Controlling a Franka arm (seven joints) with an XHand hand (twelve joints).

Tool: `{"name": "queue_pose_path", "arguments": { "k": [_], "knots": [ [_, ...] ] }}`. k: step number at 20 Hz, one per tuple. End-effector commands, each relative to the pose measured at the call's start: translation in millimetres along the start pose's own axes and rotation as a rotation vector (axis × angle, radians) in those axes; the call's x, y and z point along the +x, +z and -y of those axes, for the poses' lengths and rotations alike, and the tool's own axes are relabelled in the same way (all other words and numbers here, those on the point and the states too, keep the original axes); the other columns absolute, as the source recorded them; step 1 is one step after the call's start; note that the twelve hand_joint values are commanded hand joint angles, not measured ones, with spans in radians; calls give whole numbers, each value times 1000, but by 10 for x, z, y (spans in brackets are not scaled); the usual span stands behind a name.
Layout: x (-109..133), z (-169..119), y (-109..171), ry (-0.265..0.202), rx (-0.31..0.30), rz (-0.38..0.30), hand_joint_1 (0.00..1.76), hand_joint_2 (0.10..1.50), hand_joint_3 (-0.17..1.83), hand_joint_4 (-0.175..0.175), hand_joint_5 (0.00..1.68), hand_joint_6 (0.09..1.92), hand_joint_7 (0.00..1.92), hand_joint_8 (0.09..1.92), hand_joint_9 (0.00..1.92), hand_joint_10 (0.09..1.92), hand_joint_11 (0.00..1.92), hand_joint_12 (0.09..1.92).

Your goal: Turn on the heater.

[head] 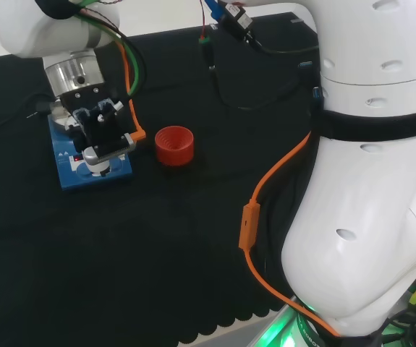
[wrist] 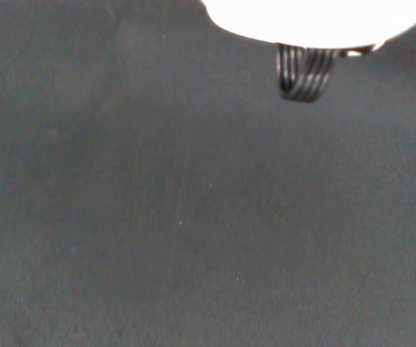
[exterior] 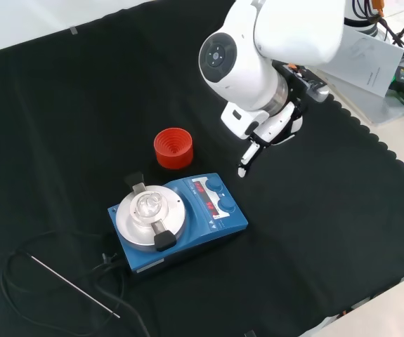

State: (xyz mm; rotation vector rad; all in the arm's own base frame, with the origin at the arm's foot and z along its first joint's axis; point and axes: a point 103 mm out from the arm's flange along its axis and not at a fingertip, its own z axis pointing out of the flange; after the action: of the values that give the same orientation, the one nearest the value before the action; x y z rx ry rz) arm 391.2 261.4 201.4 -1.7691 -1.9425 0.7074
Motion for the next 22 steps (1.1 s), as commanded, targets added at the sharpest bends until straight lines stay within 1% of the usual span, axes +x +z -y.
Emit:
{"name": "queue_pose_path", "arguments": {
  "k": [1,6,15,22],
  "knots": [
    [-18,-57,-20,9,-8,-2,1538,609,1103,-13,159,429,1518,1920,1561,1920,1442,1521],
    [-28,-165,13,10,2,8,1541,605,1103,-14,162,423,1519,1920,1562,1920,1442,1525],
    [-5,-329,12,1,-5,16,1544,601,1106,-18,172,410,1521,1920,1563,1920,1445,1536],
    [3,-412,72,5,10,22,1546,598,1108,-20,179,402,1524,1920,1564,1920,1447,1546]
  ]
}}
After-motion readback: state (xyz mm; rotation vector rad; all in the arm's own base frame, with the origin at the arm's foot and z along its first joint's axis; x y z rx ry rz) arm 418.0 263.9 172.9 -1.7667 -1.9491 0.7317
